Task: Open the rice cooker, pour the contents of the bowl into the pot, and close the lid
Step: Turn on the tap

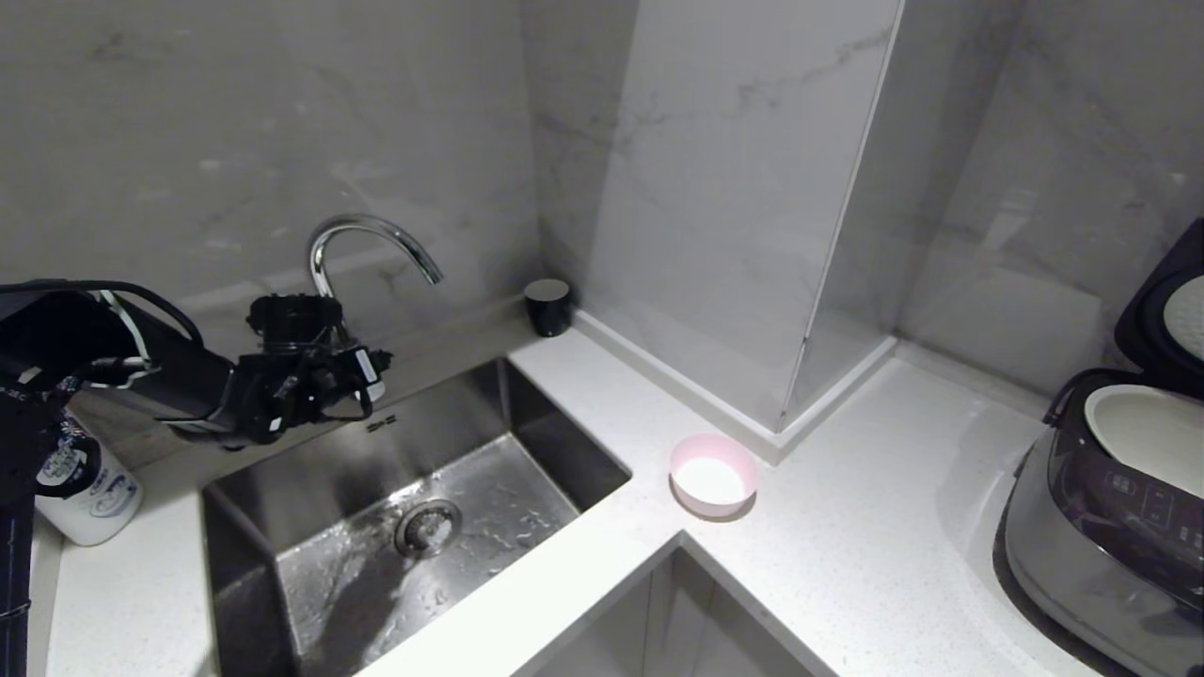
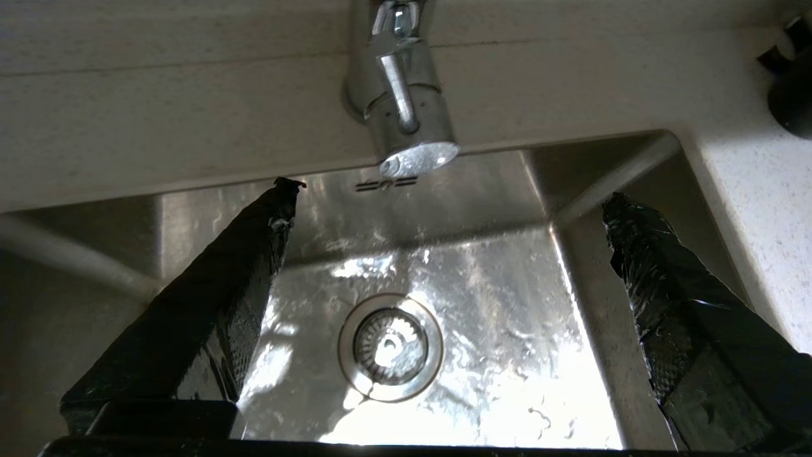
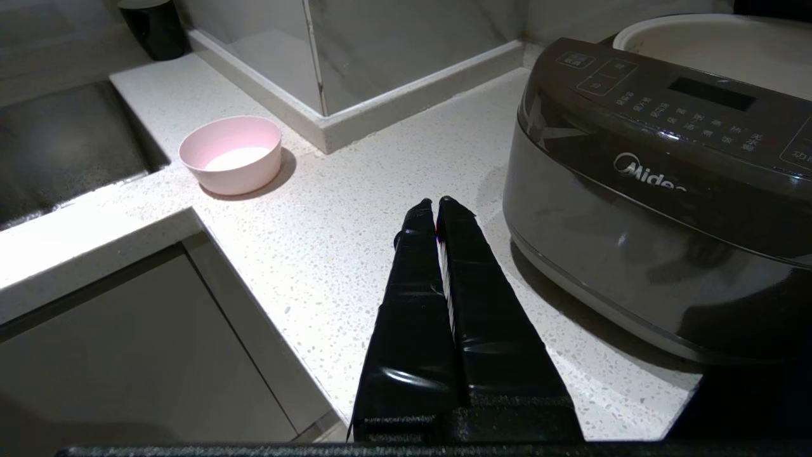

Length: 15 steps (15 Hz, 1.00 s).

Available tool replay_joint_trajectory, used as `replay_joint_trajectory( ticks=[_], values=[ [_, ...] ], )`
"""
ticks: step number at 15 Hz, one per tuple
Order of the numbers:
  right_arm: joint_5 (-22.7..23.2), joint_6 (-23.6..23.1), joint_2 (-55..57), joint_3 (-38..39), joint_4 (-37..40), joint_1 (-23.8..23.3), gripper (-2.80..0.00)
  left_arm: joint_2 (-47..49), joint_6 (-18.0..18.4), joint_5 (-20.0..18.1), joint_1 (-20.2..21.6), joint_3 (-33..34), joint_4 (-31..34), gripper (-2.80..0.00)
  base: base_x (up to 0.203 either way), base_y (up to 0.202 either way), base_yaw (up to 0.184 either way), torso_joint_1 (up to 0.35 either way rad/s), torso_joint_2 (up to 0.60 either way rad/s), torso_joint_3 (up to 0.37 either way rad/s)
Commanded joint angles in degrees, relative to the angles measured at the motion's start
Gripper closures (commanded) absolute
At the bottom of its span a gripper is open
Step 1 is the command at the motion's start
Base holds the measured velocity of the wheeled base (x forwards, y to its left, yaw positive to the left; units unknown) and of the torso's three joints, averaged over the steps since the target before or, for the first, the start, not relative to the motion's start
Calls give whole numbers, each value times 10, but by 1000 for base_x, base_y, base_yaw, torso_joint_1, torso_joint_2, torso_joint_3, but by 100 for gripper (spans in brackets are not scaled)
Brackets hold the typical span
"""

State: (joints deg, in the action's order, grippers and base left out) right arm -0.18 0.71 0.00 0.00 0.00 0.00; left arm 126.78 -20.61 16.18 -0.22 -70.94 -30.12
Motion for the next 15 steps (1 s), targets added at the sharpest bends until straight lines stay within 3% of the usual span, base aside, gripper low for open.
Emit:
replay_joint_trajectory(
  ticks=[1,15],
  values=[
    [0,0,0,0,0,0,0,27,-1,7,-2,-20,-2,-280,0,0,0,0,0,0],
    [0,0,0,0,0,0,0,113,-1,51,11,-128,-2,-280,0,0,0,0,0,0]
  ],
)
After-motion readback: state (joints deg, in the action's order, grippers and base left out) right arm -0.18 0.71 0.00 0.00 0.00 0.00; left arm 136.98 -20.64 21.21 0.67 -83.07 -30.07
